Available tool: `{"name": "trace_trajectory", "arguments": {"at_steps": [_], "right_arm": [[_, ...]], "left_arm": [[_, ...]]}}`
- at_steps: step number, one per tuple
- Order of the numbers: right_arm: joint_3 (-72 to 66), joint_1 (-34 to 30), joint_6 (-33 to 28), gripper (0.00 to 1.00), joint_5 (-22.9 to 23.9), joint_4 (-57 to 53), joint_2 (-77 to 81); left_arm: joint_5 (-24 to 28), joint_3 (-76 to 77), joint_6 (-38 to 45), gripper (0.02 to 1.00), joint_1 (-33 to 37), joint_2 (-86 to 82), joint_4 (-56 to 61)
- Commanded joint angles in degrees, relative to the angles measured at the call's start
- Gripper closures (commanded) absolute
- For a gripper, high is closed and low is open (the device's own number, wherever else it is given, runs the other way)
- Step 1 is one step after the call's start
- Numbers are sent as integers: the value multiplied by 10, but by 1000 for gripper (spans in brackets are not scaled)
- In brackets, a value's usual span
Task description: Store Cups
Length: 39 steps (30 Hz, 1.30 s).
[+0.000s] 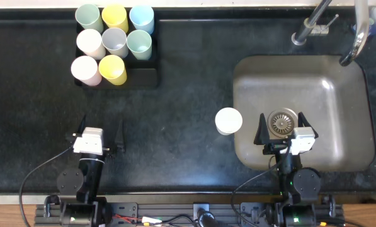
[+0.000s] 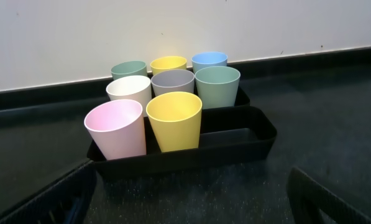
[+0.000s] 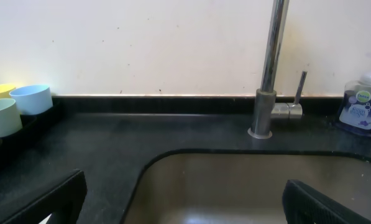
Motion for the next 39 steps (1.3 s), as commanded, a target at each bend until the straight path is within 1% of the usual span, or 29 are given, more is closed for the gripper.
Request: {"name": "trace_trajectory", "arguments": {"at_steps": [1,19,22,24,28,29,33,36,37,38,39], "right_arm": [[-7,-1,-2,3,-2,3,-4],[-6,-1,-2,3,-2,4,-4],[42,-1,-2,3,-4,-8,-3],[101,-1,-2,3,-5,-66,9],[263,-1,-2,5,-17,-249,100],[348,-1,-2,3,-24,-329,172],[548,9,-2,3,-28,-500,376],[655,44,-2,3,-27,-610,495],[694,66,-4,3,-25,-652,545],[741,98,-18,3,-23,-706,608],[757,113,-23,3,-23,-727,636]], "left_arm": [[-7,-1,11,20,3,-7,-4],[-7,-1,11,20,3,-7,-4],[-7,-1,11,20,3,-7,-4],[-7,-1,11,20,3,-7,-4],[-7,-1,11,20,3,-7,-4],[-7,-1,11,20,3,-7,-4],[-7,-1,11,20,3,-7,-4],[-7,-1,11,20,3,-7,-4],[-7,-1,11,20,3,-7,-4],[-7,-1,11,20,3,-7,-4],[-7,-1,11,18,3,-7,-4]]}}
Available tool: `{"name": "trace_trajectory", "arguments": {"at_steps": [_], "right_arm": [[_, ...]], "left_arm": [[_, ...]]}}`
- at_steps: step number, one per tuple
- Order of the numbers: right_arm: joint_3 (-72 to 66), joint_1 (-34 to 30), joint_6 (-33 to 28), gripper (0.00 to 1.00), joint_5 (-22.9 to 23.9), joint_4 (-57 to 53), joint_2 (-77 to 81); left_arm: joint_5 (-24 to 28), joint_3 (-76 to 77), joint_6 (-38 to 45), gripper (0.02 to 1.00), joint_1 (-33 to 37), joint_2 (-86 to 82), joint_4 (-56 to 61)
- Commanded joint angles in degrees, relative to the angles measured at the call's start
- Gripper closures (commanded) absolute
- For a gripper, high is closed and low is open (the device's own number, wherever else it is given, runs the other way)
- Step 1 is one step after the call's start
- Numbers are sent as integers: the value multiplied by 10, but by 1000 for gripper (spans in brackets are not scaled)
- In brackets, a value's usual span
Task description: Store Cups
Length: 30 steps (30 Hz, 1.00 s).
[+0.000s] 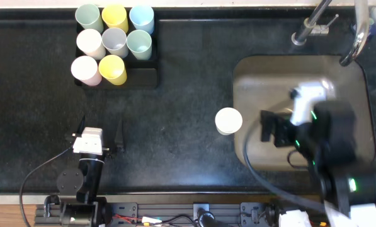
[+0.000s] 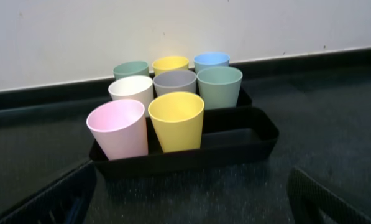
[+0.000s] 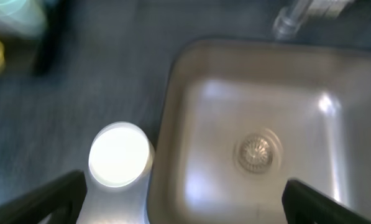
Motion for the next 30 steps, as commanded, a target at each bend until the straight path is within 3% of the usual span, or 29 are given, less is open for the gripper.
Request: {"name": "trace_trajectory", "arguments": {"at_steps": [1,11,30], "right_arm": [[108,79,-28,3,-2,-106,159],[122,94,-170,3,-21,-98,360],[121,66,-193,3,-17,-92,454]], "left_arm": [[-3,-1,11,20,3,-5,-3],[-3,-1,11,20,3,-5,-3],[-3,-1,11,20,3,-5,-3]]}}
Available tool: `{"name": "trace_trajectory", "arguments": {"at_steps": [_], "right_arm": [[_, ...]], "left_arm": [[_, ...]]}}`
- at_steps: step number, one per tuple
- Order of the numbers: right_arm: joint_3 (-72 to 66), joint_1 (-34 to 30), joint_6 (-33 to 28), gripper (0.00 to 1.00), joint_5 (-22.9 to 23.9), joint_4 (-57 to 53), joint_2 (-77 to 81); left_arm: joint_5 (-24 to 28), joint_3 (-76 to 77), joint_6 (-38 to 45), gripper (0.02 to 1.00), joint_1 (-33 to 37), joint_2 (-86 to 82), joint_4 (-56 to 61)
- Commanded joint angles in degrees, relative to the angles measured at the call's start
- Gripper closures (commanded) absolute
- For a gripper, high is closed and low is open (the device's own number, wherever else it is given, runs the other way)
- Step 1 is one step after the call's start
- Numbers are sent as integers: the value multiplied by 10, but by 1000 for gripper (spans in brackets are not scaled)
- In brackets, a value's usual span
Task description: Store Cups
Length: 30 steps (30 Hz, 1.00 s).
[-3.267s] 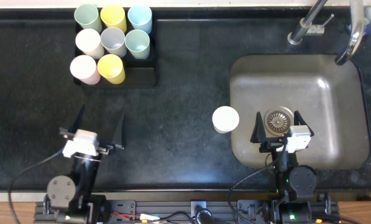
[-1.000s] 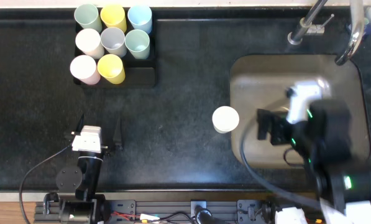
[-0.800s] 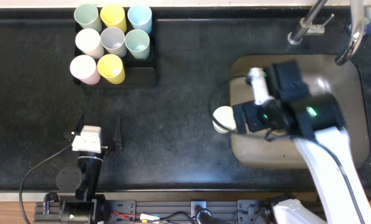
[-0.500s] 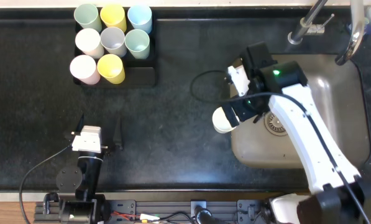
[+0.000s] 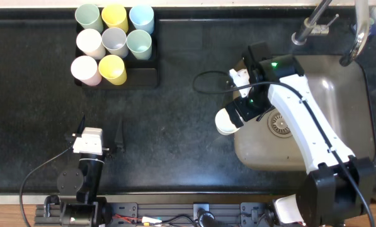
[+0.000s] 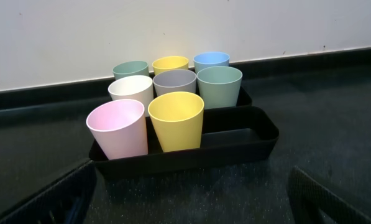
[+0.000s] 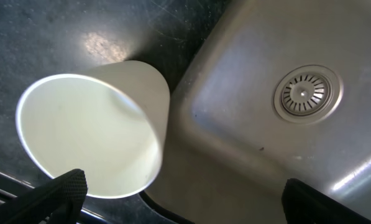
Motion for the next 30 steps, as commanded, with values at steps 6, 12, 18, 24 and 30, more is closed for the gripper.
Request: {"name": "trace_trajectory", "arguments": {"at_steps": [6,12,18,24,30], "right_arm": [[14,-14,-26,14,-3,26,39],[13,-15,-30,23,-3,44,53],[13,-15,-43,29,-4,46,64],[13,-15,-43,568,-9,46,67],[19,-14,-37,958,-9,37,66]], "left_arm": [[-3,-1,11,23,3,-5,-3],[-3,-1,11,20,3,-5,-3],[-3,-1,11,20,3,-5,-3],[-3,-1,11,20,3,-5,-3],[-3,-1,11,18,3,-5,-3]]}}
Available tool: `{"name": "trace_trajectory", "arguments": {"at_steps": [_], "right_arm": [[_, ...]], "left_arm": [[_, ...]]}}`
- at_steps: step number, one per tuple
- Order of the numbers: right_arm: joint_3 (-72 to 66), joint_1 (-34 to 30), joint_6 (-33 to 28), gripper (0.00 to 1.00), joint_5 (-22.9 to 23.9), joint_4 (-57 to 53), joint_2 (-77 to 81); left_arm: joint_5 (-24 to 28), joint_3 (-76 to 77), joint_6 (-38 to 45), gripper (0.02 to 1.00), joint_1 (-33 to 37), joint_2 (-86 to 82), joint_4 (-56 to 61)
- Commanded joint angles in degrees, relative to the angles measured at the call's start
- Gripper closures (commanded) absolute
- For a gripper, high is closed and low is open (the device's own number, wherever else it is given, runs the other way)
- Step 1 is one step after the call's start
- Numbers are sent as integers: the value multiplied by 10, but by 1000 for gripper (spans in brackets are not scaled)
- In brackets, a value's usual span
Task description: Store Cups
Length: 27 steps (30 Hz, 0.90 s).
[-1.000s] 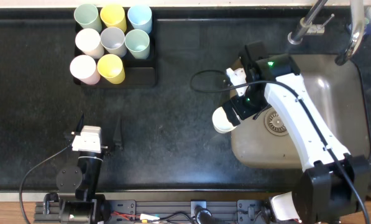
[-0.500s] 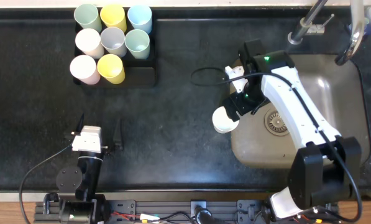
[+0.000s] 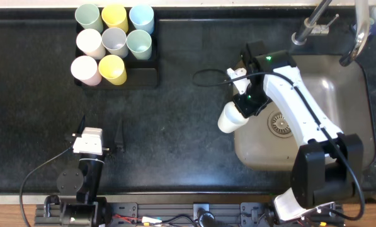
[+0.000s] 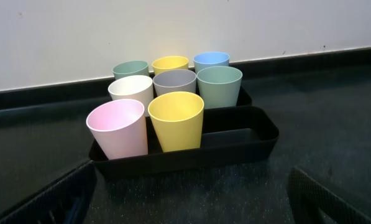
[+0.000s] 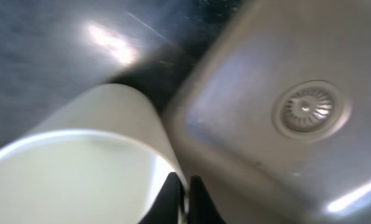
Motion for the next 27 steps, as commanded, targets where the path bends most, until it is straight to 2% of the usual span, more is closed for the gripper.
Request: {"name": "trace_trajectory", "arguments": {"at_steps": [1,6,13,21,27], "right_arm": [[26,-1,7,956,-3,-14,2],[181,17,56,956,-1,-106,1],[450,108,63,961,-3,-165,32],[767,197,107,956,-3,-163,237],[779,249,107,961,-2,-139,310]], "left_arm": [[-3,-1,11,20,3,-5,-3],[-3,-1,11,20,3,-5,-3],[-3,-1,11,20,3,-5,-3],[-3,-1,11,20,3,-5,-3],[-3,-1,11,20,3,-5,-3]]}}
